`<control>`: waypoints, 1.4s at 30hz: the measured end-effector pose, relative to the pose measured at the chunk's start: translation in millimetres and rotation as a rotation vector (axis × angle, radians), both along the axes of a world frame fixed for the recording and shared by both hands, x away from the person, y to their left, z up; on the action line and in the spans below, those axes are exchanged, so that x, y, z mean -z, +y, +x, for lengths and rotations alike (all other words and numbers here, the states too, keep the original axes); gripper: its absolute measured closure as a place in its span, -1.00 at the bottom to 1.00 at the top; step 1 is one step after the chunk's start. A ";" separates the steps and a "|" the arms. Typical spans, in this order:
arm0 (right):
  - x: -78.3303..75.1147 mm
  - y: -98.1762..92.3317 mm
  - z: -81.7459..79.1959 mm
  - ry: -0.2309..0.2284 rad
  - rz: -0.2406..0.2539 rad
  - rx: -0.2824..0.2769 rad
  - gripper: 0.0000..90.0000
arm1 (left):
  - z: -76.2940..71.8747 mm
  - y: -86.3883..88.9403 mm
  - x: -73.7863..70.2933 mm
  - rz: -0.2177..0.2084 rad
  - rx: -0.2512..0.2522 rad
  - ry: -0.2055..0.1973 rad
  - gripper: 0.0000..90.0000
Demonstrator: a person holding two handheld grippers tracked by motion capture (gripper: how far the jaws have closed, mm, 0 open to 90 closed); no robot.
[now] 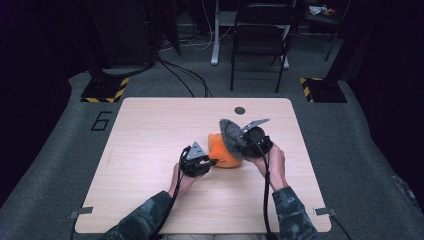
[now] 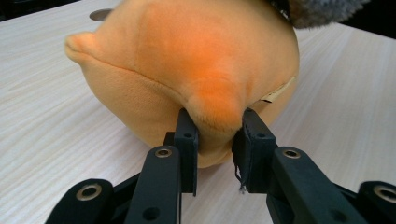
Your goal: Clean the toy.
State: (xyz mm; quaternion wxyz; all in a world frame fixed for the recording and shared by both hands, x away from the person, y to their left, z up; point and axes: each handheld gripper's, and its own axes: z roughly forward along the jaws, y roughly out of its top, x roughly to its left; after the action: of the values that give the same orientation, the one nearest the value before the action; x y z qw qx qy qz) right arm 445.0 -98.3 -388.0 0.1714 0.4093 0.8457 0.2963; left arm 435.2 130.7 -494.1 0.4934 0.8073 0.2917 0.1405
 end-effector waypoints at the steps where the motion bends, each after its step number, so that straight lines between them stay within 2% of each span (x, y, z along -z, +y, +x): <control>1: -3.8 13.1 -6.9 -0.019 -0.031 -0.032 0.57 | -5.1 0.3 -6.3 -0.001 0.015 -0.005 0.62; 2: -3.8 13.1 -6.9 -0.019 -0.031 -0.032 0.57 | -5.1 0.3 -6.3 -0.001 0.015 -0.005 0.62; 5: -8.0 36.5 -19.4 -0.030 -0.098 -0.051 0.57 | -13.0 1.5 -13.9 -0.004 0.055 0.013 0.61; 8: -5.5 42.5 -18.8 -0.035 -0.075 -0.074 0.57 | -13.6 0.8 -12.4 0.004 0.057 0.014 0.61; 9: 2.4 44.6 -14.2 -0.027 -0.109 -0.075 0.57 | -12.1 -0.2 -8.4 0.011 0.042 0.016 0.60; 10: 2.4 44.6 -14.2 -0.027 -0.109 -0.075 0.57 | -12.1 -0.2 -8.4 0.011 0.042 0.016 0.58; 11: 14.2 42.5 -7.8 0.005 -0.095 -0.072 0.57 | -11.1 -1.0 -4.5 0.049 0.037 0.011 0.53; 12: 19.0 40.6 -5.5 0.026 -0.078 -0.066 0.57 | -11.1 -1.0 -4.5 0.049 0.037 0.011 0.44; 13: 19.0 40.6 -5.5 0.026 -0.078 -0.066 0.57 | -11.2 -2.1 -3.3 0.068 0.027 0.000 0.44; 14: 23.1 38.6 -2.6 0.041 -0.058 -0.069 0.58 | -11.4 -2.6 -2.8 0.082 0.015 -0.017 0.30; 15: 27.4 31.8 2.3 0.053 -0.004 -0.074 0.58 | -11.8 -3.4 -1.5 0.084 0.003 -0.034 0.08; 16: 27.4 31.8 2.3 0.053 -0.004 -0.074 0.58 | -12.2 -3.9 -0.3 0.089 -0.001 -0.048 0.08; 19: 31.6 23.5 7.5 0.078 0.059 -0.074 0.58 | -13.2 -6.9 2.8 0.106 0.001 -0.103 -0.01; 20: 32.5 22.3 8.1 0.079 0.067 -0.069 0.58 | -13.0 -7.3 3.0 0.107 0.004 -0.106 0.00; 22: 33.1 22.4 7.7 0.070 0.065 -0.066 0.58 | -13.0 -8.3 4.0 0.100 0.009 -0.111 0.26; 23: 32.9 23.1 7.1 0.064 0.056 -0.067 0.58 | -13.4 -9.1 4.4 0.099 0.009 -0.113 0.26; 25: 32.2 27.0 4.3 0.039 0.022 -0.067 0.56 | -13.8 -9.9 4.4 0.104 0.006 -0.113 0.42; 26: 32.2 27.0 4.3 0.039 0.022 -0.067 0.56 | -13.7 -10.1 4.4 0.099 0.006 -0.112 0.42; 28: 30.2 28.1 2.0 0.003 0.017 -0.071 0.56 | -12.9 -10.0 4.3 0.084 -0.001 -0.116 0.49; 31: 22.8 28.2 -1.3 -0.043 0.059 -0.061 0.56 | -12.4 -9.5 3.4 0.073 0.004 -0.114 0.54; 33: 18.5 32.0 -6.2 -0.074 0.082 -0.071 0.56 | -15.5 -11.9 1.6 0.094 0.013 -0.129 0.55; 34: 18.5 32.0 -6.2 -0.074 0.082 -0.071 0.56 | -15.5 -11.9 1.6 0.094 0.013 -0.129 0.56; 35: 20.3 34.5 -6.0 -0.069 0.056 -0.089 0.56 | -16.3 -12.9 1.5 0.111 0.012 -0.137 0.56; 36: 22.9 37.1 -6.3 -0.062 0.016 -0.092 0.56 | -16.1 -13.5 2.3 0.112 0.010 -0.136 0.56; 37: 25.9 38.7 -5.8 -0.067 -0.002 -0.089 0.56 | -15.2 -12.7 3.0 0.113 0.008 -0.129 0.56; 42: 27.7 31.7 -0.1 -0.036 -0.001 -0.082 0.56 | -13.5 -11.5 3.4 0.116 0.011 -0.121 0.57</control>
State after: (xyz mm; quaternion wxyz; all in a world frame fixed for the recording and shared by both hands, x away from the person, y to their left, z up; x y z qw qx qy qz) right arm 444.9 -66.6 -415.7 0.1748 0.3688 0.8587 0.3099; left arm 421.7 119.2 -497.6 0.4631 0.8262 0.2486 0.2029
